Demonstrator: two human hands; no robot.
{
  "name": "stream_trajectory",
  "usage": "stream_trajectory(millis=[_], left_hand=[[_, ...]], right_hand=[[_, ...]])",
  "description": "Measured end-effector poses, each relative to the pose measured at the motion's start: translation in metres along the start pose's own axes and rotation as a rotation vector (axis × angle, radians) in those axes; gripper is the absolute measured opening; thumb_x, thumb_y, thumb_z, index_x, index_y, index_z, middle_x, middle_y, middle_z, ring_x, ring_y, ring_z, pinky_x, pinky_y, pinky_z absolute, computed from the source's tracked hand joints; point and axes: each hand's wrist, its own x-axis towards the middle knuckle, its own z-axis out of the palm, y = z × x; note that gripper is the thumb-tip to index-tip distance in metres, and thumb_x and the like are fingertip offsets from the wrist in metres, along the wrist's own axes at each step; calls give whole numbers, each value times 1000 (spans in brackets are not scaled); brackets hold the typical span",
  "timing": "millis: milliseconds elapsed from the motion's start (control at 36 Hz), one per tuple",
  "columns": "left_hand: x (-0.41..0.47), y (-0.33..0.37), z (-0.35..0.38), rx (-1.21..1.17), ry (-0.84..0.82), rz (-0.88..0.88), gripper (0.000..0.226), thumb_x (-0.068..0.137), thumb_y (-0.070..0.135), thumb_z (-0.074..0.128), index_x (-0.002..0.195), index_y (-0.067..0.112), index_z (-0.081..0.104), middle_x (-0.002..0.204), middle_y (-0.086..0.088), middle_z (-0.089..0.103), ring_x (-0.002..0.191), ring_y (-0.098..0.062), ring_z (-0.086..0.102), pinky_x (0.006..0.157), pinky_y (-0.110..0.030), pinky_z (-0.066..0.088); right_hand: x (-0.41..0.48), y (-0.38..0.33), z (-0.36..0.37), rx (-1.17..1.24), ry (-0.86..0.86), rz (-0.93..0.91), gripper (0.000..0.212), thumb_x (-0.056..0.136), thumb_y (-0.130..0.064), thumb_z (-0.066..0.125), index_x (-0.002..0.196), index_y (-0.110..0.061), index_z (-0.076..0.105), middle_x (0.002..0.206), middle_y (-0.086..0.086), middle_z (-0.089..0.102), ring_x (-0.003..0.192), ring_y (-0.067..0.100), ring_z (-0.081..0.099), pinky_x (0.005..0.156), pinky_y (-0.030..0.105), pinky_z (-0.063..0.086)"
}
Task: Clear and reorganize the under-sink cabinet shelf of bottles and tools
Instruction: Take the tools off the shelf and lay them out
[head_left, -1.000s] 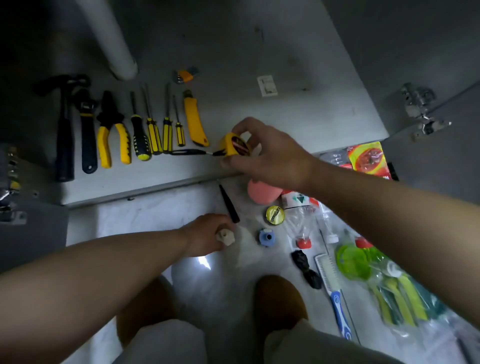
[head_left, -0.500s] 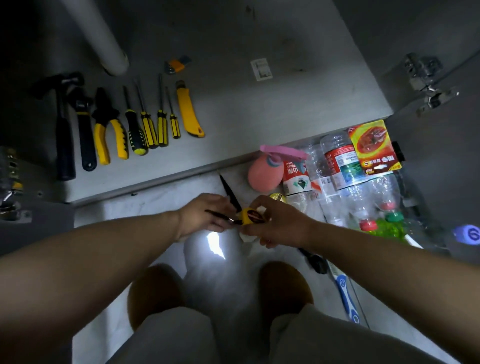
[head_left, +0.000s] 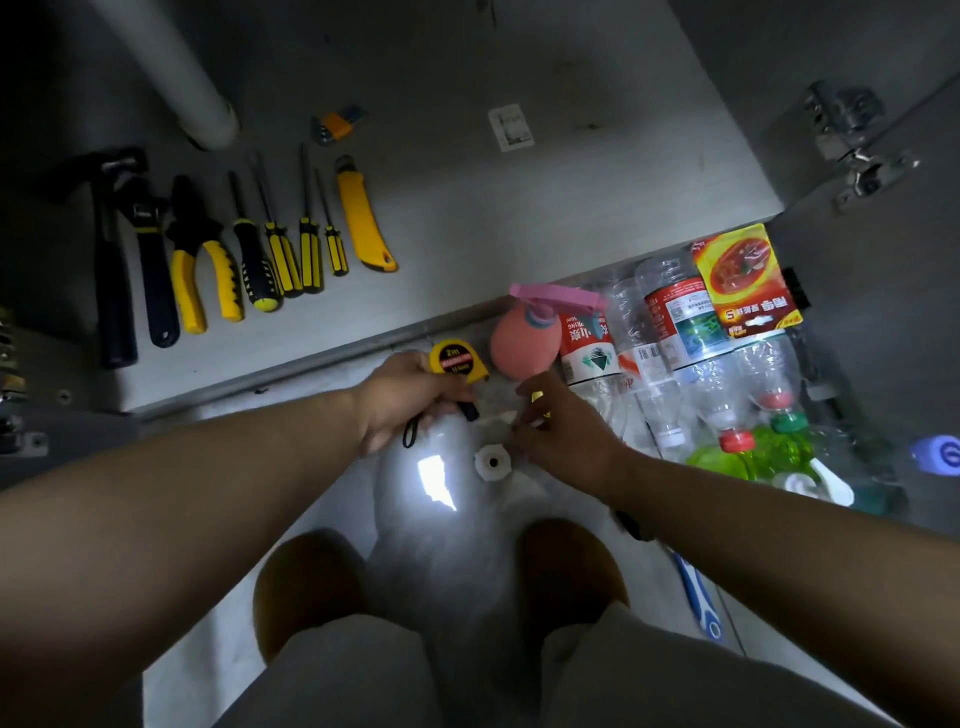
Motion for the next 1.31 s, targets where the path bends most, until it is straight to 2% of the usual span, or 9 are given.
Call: stream_trajectory(millis=[222,333,500,667,778,861,1056,1139,1306], left_hand=[[18,15,24,-42,250,-49,48,99,18,63,134,-11,47,93,-22,73,42,-13,58,39,-24,40],[26,15,39,-233,296,-23,49,103,5,50,146,-7,29,110,-33,67,82,-33,67,65,-41,54],[25,12,38,-208,212,-104,70,99,3,56,155,3,13,111,-27,67,85,-28,66,76,-37,56],[29,5,33,149,340,-151,68,88,6,71,140,-14,31,97,-20,75,77,-29,69,61,-37,55],[33,4,35,196,366,-139,37,85,1,64,120,-10,57,104,-18,75,104,-29,70,91,-39,58],[35,6,44,282,259,-97,25,88,3,62,111,-6,67,113,-16,73,107,-24,69,96,-36,56],[29,-5,45,377,122,79,20,88,2,65,107,8,69,111,-18,72,107,-32,68,96,-46,56],[26,-10,37,608,129,162,37,91,13,61,126,18,54,124,-7,63,99,-20,59,70,-26,50],[20,-14,10,632,282,175,55,86,19,66,131,16,34,118,-16,60,103,-30,64,71,-30,47]], right_hand=[[5,10,3,-49,54,-19,29,90,-9,60,117,-16,55,92,7,69,83,22,69,79,42,57],[9,18,3,-37,36,-16,26,90,-10,59,113,-21,54,89,5,71,80,20,70,76,40,59],[12,31,3,13,125,-9,16,92,-11,55,104,-22,58,70,-10,67,65,-8,63,49,5,43],[16,35,3,41,137,47,14,94,-18,56,94,-32,56,71,-10,68,63,3,67,55,19,50],[17,36,2,45,121,59,14,94,-19,54,93,-32,56,70,-15,69,62,2,68,50,15,48],[20,39,2,25,131,65,12,93,-21,55,93,-33,57,81,-7,68,75,12,69,63,30,58],[23,44,1,27,163,63,12,92,-20,58,92,-31,61,83,-4,68,78,18,69,75,42,62],[23,44,-1,4,160,65,12,93,-19,58,94,-31,61,85,-6,67,80,16,69,74,36,61],[18,38,-4,-362,105,-235,21,90,-13,58,109,-19,63,109,0,56,91,15,56,68,16,41]])
